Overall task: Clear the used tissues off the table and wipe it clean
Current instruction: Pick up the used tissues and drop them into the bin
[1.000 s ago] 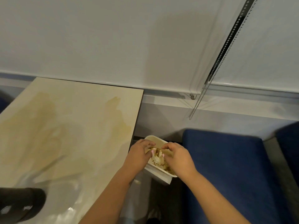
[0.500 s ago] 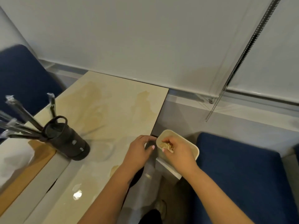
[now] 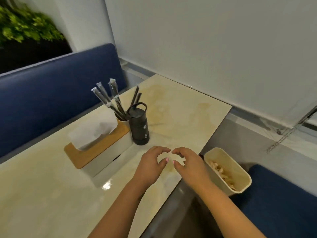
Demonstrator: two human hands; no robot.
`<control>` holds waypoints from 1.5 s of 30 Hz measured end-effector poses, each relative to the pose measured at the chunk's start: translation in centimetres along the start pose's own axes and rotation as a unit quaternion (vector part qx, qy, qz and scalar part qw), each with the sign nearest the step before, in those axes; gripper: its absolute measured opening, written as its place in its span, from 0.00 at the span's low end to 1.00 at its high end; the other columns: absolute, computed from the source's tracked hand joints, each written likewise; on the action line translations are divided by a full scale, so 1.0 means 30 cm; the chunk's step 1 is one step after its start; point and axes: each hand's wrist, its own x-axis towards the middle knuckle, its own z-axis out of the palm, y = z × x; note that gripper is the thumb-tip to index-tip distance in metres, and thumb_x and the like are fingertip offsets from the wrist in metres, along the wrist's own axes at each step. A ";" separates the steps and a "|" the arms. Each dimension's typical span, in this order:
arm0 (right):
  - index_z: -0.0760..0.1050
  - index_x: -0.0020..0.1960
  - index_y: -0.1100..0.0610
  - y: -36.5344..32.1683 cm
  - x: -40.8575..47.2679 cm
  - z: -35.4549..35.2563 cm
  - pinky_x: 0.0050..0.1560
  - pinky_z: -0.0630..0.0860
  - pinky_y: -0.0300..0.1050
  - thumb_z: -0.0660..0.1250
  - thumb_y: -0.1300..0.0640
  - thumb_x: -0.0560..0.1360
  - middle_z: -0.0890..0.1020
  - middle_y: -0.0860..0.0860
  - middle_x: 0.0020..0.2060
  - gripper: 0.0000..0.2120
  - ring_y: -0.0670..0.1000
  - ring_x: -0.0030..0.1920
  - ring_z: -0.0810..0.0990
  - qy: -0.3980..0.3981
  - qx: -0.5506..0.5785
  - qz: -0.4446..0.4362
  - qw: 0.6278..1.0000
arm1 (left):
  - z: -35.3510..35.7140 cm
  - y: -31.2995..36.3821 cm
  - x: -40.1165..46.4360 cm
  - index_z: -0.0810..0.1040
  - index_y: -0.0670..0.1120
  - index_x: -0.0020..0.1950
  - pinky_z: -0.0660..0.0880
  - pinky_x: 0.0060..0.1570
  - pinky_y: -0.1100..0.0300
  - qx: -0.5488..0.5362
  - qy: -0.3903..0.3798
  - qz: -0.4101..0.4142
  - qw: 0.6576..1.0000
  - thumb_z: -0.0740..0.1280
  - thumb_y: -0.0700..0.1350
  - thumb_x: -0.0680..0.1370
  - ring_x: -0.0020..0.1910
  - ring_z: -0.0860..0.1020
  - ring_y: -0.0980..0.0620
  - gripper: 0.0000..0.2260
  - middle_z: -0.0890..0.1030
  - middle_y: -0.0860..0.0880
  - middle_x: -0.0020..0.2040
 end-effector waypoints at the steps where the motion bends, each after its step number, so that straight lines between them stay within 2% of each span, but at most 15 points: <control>1: 0.74 0.59 0.47 -0.027 0.000 0.026 0.52 0.67 0.33 0.67 0.55 0.75 0.74 0.38 0.52 0.13 0.39 0.52 0.70 -0.007 -0.002 -0.009 1.000 | -0.026 -0.020 -0.021 0.77 0.55 0.59 0.69 0.57 0.66 0.000 0.007 -0.008 1.000 0.66 0.44 0.77 0.53 0.71 0.64 0.12 0.76 0.57 0.58; 9: 0.75 0.56 0.47 -0.295 -0.035 0.277 0.53 0.70 0.34 0.68 0.56 0.74 0.77 0.40 0.52 0.12 0.39 0.50 0.71 -0.078 0.004 -0.079 0.994 | -0.290 -0.198 -0.256 0.77 0.55 0.59 0.71 0.59 0.63 0.002 0.099 -0.090 0.991 0.67 0.45 0.77 0.56 0.73 0.61 0.12 0.76 0.57 0.58; 15: 0.76 0.56 0.48 -0.507 -0.139 0.494 0.53 0.72 0.36 0.69 0.57 0.74 0.78 0.42 0.52 0.12 0.40 0.50 0.73 -0.131 0.021 -0.125 0.983 | -0.478 -0.355 -0.501 0.78 0.56 0.56 0.70 0.55 0.67 -0.032 0.160 -0.128 0.978 0.68 0.43 0.76 0.54 0.72 0.64 0.11 0.76 0.60 0.54; 20: 0.76 0.55 0.48 -0.639 -0.255 0.654 0.52 0.71 0.35 0.69 0.58 0.73 0.78 0.41 0.51 0.12 0.40 0.50 0.73 -0.184 0.037 -0.150 0.971 | -0.599 -0.459 -0.715 0.78 0.54 0.57 0.70 0.55 0.65 -0.029 0.190 -0.159 0.968 0.67 0.43 0.76 0.54 0.72 0.63 0.11 0.76 0.58 0.56; 23: 0.77 0.54 0.48 -0.714 -0.336 0.754 0.53 0.73 0.38 0.70 0.58 0.73 0.78 0.41 0.51 0.12 0.42 0.51 0.74 -0.209 0.040 -0.165 0.963 | -0.662 -0.516 -0.854 0.78 0.55 0.57 0.70 0.54 0.66 -0.027 0.213 -0.179 0.960 0.67 0.44 0.76 0.53 0.72 0.65 0.11 0.76 0.59 0.55; 27: 0.77 0.54 0.48 -0.809 -0.447 0.873 0.52 0.72 0.36 0.70 0.59 0.72 0.76 0.38 0.48 0.12 0.40 0.49 0.74 -0.233 0.032 -0.199 0.951 | -0.736 -0.585 -1.041 0.78 0.55 0.56 0.70 0.54 0.66 -0.022 0.244 -0.209 0.947 0.68 0.43 0.76 0.52 0.71 0.66 0.11 0.75 0.60 0.53; 34: 0.76 0.54 0.47 -0.949 -0.627 1.040 0.54 0.73 0.41 0.69 0.57 0.73 0.77 0.41 0.52 0.12 0.41 0.50 0.73 -0.297 0.025 -0.227 0.927 | -0.849 -0.694 -1.371 0.78 0.52 0.57 0.65 0.53 0.70 0.029 0.286 -0.276 0.917 0.67 0.41 0.76 0.53 0.71 0.63 0.11 0.76 0.57 0.56; 38: 0.76 0.55 0.47 -0.996 -0.711 1.104 0.55 0.74 0.43 0.68 0.58 0.73 0.78 0.42 0.53 0.12 0.42 0.52 0.74 -0.319 0.025 -0.237 0.917 | -0.872 -0.773 -1.540 0.78 0.51 0.59 0.64 0.61 0.64 0.076 0.284 -0.337 0.894 0.67 0.42 0.76 0.62 0.71 0.53 0.12 0.75 0.52 0.61; 42: 0.76 0.55 0.47 -1.013 -0.761 1.144 0.56 0.74 0.43 0.68 0.57 0.73 0.77 0.41 0.52 0.12 0.42 0.52 0.74 -0.332 0.021 -0.244 0.911 | -0.857 -0.833 -1.649 0.76 0.52 0.61 0.59 0.65 0.60 0.090 0.278 -0.415 0.862 0.69 0.45 0.75 0.70 0.62 0.48 0.15 0.67 0.48 0.69; 45: 0.76 0.55 0.46 -1.020 -0.785 1.164 0.55 0.73 0.42 0.68 0.57 0.74 0.76 0.40 0.51 0.12 0.41 0.52 0.73 -0.339 0.017 -0.244 0.908 | -0.846 -0.856 -1.683 0.72 0.52 0.66 0.48 0.72 0.56 0.105 0.248 -0.457 0.848 0.69 0.53 0.74 0.74 0.53 0.46 0.21 0.61 0.44 0.73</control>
